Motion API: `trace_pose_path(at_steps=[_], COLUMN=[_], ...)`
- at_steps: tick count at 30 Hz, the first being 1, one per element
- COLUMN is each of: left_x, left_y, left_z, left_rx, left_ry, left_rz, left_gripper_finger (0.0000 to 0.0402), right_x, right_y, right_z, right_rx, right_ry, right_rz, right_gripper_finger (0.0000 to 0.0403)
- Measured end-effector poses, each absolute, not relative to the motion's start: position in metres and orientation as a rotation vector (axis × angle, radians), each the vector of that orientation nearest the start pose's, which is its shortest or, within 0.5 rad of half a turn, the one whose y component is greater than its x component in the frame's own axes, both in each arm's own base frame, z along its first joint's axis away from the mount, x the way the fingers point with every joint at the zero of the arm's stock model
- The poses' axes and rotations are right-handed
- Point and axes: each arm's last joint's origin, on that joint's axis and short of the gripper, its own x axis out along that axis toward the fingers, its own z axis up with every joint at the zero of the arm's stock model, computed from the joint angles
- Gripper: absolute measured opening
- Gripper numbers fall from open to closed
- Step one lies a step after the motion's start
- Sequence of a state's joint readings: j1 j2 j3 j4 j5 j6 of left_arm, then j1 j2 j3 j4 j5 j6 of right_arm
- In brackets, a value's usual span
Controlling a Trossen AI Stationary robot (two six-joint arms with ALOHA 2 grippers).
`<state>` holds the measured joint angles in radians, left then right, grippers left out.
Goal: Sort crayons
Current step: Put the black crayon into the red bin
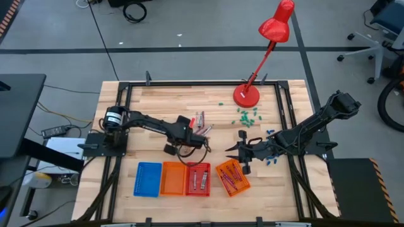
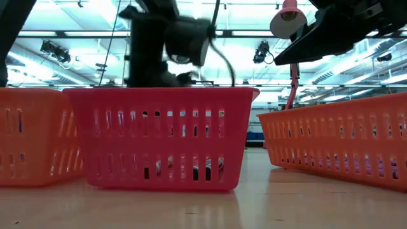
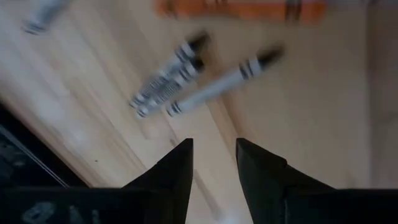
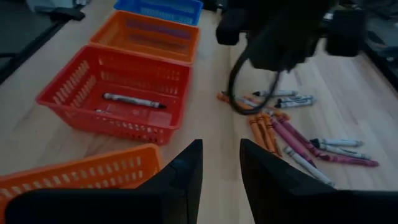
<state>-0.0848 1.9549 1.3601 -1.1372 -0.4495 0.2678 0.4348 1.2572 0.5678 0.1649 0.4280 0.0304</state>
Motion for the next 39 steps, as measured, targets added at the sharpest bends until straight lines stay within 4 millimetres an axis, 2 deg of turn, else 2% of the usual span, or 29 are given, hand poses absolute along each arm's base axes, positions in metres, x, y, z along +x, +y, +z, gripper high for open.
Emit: trace_pose_path(at_steps=[5, 10, 22, 28, 34, 39], left_x=[0.332, 0.328, 0.343, 0.345, 0.346, 0.345], left_y=[-0.014, -0.013, -0.014, -0.009, 0.003, 0.008], left_z=[0.154, 0.15, 0.148, 0.147, 0.145, 0.145], left_rx=[0.753, 0.834, 1.06, 1.028, 1.058, 1.069], left_ry=[1.756, 1.779, 1.645, 1.602, 1.591, 1.579], left_rz=[-0.043, -0.115, -0.316, -0.471, -0.514, -0.612], left_gripper_finger=[0.012, 0.0105, 0.0103, 0.0103, 0.0103, 0.0103], right_x=[0.23, 0.231, 0.232, 0.231, 0.225, 0.224], right_y=[0.092, 0.088, 0.086, 0.086, 0.083, 0.083], right_z=[0.199, 0.199, 0.2, 0.197, 0.184, 0.183], right_rx=[-0.202, -0.195, -0.177, -0.154, -0.123, -0.118], right_ry=[0.467, 0.465, 0.452, 0.469, 0.464, 0.455], right_rz=[-0.044, -0.068, -0.081, -0.083, -0.089, -0.089], right_gripper_finger=[0.0111, 0.0111, 0.0111, 0.0111, 0.0111, 0.0111])
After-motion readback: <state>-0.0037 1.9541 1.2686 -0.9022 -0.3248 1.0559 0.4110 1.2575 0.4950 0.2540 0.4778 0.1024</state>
